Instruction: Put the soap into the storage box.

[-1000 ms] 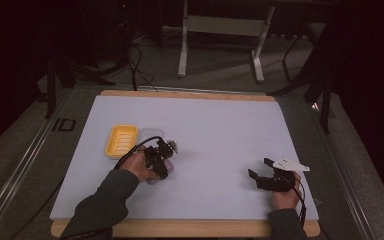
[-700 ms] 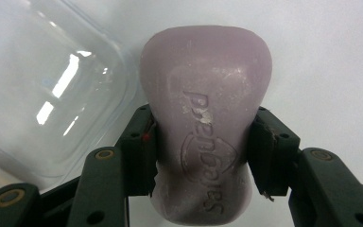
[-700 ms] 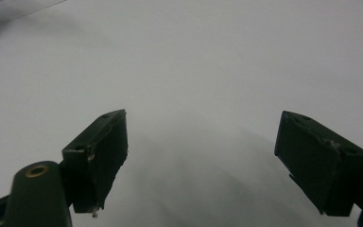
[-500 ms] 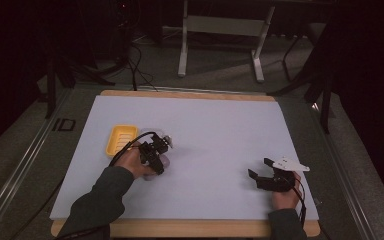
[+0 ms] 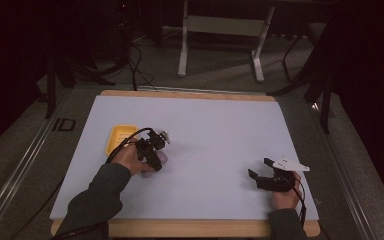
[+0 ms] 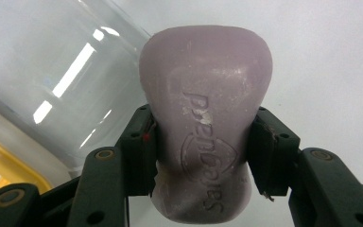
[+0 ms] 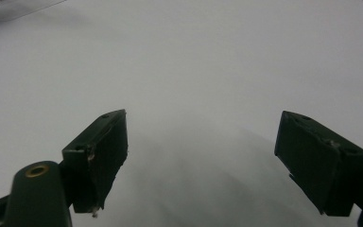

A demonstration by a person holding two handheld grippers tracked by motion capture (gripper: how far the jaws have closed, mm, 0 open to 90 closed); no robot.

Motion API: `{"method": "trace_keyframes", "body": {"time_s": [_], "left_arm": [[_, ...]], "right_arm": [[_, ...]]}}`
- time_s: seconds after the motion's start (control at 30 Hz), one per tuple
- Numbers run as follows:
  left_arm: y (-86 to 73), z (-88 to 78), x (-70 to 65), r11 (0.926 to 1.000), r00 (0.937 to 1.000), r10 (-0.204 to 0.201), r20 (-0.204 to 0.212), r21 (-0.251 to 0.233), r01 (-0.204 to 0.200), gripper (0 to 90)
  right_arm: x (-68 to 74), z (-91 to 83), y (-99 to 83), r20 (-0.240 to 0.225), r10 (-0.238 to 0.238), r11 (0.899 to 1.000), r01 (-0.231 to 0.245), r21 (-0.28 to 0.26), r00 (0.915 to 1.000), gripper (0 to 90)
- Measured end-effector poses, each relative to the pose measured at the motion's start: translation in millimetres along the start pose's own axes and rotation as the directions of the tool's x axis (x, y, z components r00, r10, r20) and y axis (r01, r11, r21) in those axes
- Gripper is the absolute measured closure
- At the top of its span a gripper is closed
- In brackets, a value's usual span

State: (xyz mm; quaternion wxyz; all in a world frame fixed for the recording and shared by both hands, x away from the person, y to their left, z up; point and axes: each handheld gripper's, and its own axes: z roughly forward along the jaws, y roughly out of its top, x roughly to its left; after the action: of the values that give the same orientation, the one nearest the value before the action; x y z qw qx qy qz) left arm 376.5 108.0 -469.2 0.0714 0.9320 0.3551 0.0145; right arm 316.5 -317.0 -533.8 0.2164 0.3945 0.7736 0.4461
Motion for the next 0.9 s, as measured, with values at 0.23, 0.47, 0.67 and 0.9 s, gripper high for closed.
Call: {"method": "trace_keyframes", "body": {"time_s": [0.23, 0.47, 0.67, 0.9], "left_arm": [[-1.6, -3.4, 4.6, 0.9997, 0.9998, -0.019, -0.001, -0.013, 0.019, 49.7], [-3.2, -7.6, 11.0, 0.9994, 0.9995, -0.030, 0.001, -0.015, 0.030, 49.7], [-4.2, -11.3, 14.2, 0.9986, 0.9989, -0.046, 0.003, -0.026, 0.046, 49.7], [-4.6, -15.8, 18.1, 0.9977, 0.9984, -0.056, 0.004, -0.039, 0.056, 49.7]], "right_arm": [[0.0, -0.1, 0.0, 0.000, 0.001, 1.000, -0.001, 0.000, 1.0000, 17.5], [0.0, -0.1, 0.0, 0.000, 0.001, 1.000, -0.001, 0.000, 1.0000, 17.6], [0.0, -0.1, 0.0, 0.001, 0.001, 1.000, -0.001, -0.001, 1.0000, 17.5], [0.1, -0.2, 0.0, 0.001, 0.001, 1.000, -0.001, -0.001, 1.0000, 17.6]]}}
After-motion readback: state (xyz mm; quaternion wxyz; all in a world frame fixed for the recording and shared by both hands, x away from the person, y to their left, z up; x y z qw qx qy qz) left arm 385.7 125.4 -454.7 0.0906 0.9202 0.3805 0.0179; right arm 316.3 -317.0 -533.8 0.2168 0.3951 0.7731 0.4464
